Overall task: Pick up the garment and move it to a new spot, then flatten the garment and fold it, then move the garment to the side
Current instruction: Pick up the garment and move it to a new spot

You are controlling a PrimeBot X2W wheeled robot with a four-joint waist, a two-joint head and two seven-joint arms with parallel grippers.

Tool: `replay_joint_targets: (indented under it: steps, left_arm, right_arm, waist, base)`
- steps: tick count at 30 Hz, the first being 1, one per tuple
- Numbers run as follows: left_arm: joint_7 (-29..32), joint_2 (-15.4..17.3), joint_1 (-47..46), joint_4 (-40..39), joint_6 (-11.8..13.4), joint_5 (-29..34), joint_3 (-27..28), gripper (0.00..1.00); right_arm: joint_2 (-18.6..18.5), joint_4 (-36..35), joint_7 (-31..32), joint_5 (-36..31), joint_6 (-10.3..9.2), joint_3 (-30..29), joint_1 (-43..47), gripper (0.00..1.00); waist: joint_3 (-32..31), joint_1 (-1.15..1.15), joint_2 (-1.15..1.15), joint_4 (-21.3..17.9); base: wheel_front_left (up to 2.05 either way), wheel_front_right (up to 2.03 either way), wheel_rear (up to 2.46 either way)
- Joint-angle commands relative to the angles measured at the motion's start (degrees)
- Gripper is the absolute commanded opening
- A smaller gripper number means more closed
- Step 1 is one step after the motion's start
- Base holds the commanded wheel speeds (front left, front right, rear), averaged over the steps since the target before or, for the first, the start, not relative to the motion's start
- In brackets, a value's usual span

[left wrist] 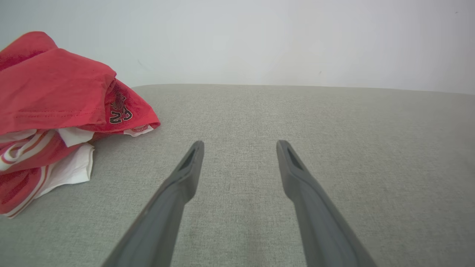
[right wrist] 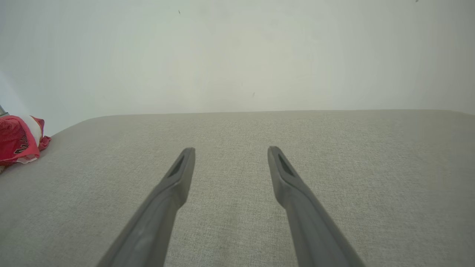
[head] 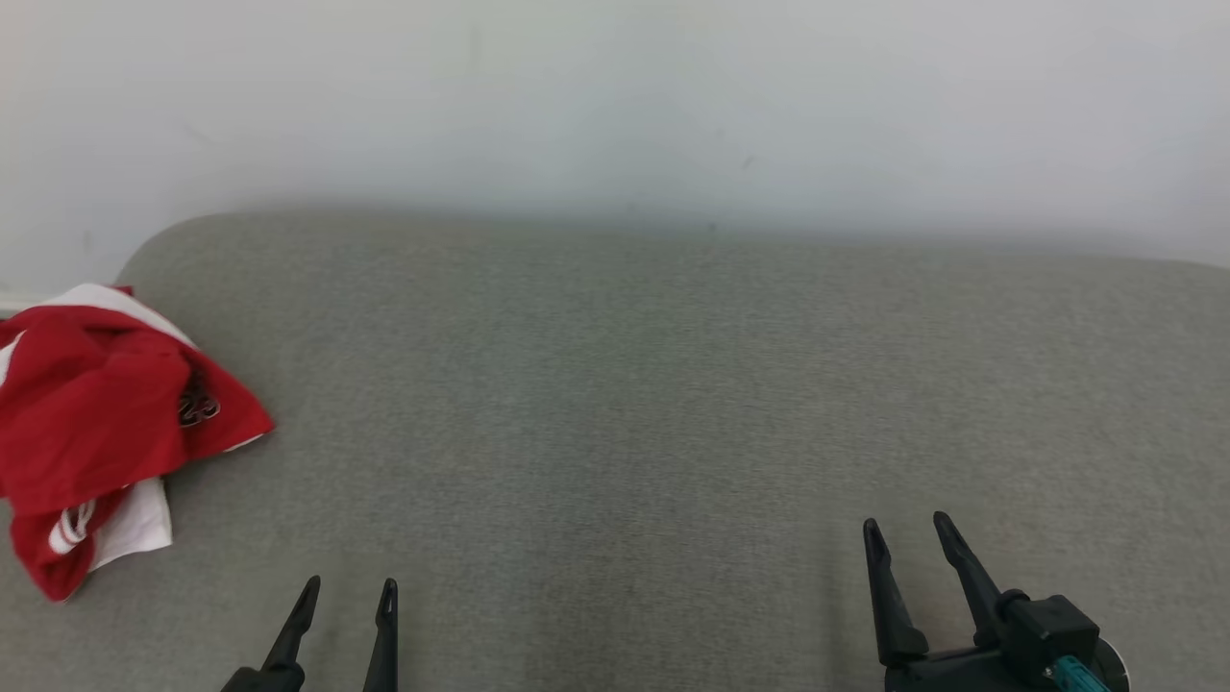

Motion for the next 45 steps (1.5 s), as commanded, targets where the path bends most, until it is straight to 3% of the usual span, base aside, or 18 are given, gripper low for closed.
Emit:
replay_joint_targets:
  steps: [1,18,24,32,37,45]
  left_arm:
    - [-0.2,-0.3,0.2,0.0,0.1,0.0,0.2,1.00]
    - [-0.2,-2.0,0.9,-0.1,0.2,0.8,7.3,1.00]
    - [-0.2,-2.3,0.8,0.3,0.2,-0.2,8.6,1.00]
    - [-0.2,-2.2,-4.0,1.3,0.1,-5.4,9.3,1.00]
    - [-0.2,3.3,-11.3,2.8,0.1,-6.4,7.5,1.00]
    - [-0.2,15.5,-26.5,9.4,0.1,-10.1,2.3,1.00]
  right_arm:
    - [-0.3,-0.2,0.0,0.6,0.21,0.7,0.1,1.00]
    - [-1.3,1.6,0.0,0.7,0.20,6.0,-4.0,1.00]
    - [-1.7,2.2,0.0,0.8,0.20,7.1,-5.4,1.00]
    - [-3.1,2.1,0.0,1.3,0.20,8.0,-6.7,1.00]
    - [-4.6,1.2,0.0,1.3,0.20,7.8,-7.8,1.00]
    - [-7.3,-1.0,0.0,0.6,0.20,9.2,-10.1,1.00]
  waist:
    - [0.5,0.00,0.00,3.6]
    - [4.2,0.00,0.00,22.3]
    - [5.7,0.00,0.00,24.3]
    - [9.0,0.00,0.00,21.9]
    - [12.0,0.00,0.00,19.5]
    - [17.5,0.00,0.00,15.5]
  base:
    - [0.00,0.00,0.00]
    - [0.00,0.00,0.00]
    - [0.00,0.00,0.00]
    - [0.00,0.00,0.00]
    - [0.00,0.00,0.00]
    - [0.00,0.00,0.00]
